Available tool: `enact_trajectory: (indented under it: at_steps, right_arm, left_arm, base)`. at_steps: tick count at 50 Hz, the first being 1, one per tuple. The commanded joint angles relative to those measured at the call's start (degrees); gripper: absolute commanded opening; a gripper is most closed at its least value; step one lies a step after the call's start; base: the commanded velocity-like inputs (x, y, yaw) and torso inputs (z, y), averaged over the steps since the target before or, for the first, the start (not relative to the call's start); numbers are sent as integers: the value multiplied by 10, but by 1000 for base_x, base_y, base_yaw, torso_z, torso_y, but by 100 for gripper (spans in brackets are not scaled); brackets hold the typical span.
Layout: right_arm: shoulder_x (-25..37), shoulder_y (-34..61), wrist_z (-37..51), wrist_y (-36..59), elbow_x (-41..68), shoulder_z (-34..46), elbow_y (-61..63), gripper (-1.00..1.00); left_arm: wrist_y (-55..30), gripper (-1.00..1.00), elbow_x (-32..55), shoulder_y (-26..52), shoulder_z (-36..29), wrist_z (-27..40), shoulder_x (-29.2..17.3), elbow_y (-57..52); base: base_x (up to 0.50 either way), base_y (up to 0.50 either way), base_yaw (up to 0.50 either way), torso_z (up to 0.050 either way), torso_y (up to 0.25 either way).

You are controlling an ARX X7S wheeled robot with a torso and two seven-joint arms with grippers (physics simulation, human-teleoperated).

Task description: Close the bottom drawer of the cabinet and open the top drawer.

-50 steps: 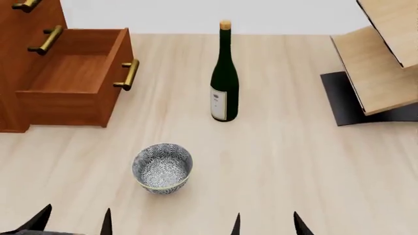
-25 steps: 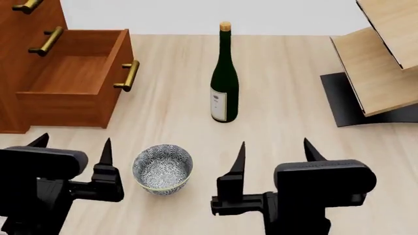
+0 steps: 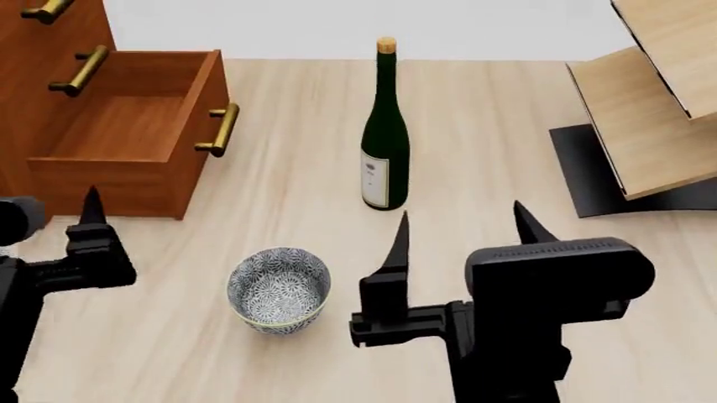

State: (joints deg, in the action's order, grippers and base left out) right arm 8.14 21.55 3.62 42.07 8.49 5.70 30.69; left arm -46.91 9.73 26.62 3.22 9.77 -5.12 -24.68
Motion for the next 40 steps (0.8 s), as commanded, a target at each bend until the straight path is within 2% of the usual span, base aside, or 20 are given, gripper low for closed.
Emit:
enact_trajectory:
  at_steps: [1,3,5,6,7,11,14,21,34,40]
  right_arm:
    - [-2,-7,-7,5,24,2,15,100]
    - [-8,-7,-20,13,53,-17,4,100]
    - [-2,-8,-8,-10,31,-11,-12,100]
    - [-3,-9,-11,-12,37,-17,-18,100]
    - [-6,-9,-13,-10,46,-25,-18,100]
    - [4,-8,-4,-18,28,-12,-20,100]
    - [6,-7,-2,-12,29,-10,-10,100]
    - [12,-4,5,-11,23,-3,-5,100]
    - [27,-2,11,-20,3,32,3,100]
    - [24,-3,17,-19,7,28,5,100]
  left_arm:
    - [-3,100,43,15,174,57,7,-37]
    - [23,100,73,13,220,58,27,-44]
    - [53,100,50,6,220,80,28,-50]
    - [97,100,47,-7,234,87,38,-45]
    - [100,100,67,-3,254,95,43,-52]
    - [185,100,95,-24,310,196,48,-85]
    - [266,100,73,-52,311,243,46,-99]
    - [340,100,64,-79,326,310,42,-110]
    - [357,100,74,-99,293,310,16,-110]
    - [351,100,88,-103,281,303,6,-114]
  base:
    - [0,0,0,0,0]
    - [0,0,0,0,0]
    - [0,0,0,0,0]
    - [0,0,0,0,0]
    - [0,0,0,0,0]
    - [0,0,0,0,0]
    - [0,0,0,0,0]
    - [0,0,0,0,0]
    - [0,0,0,0,0]
    - [119,198,0,0,0]
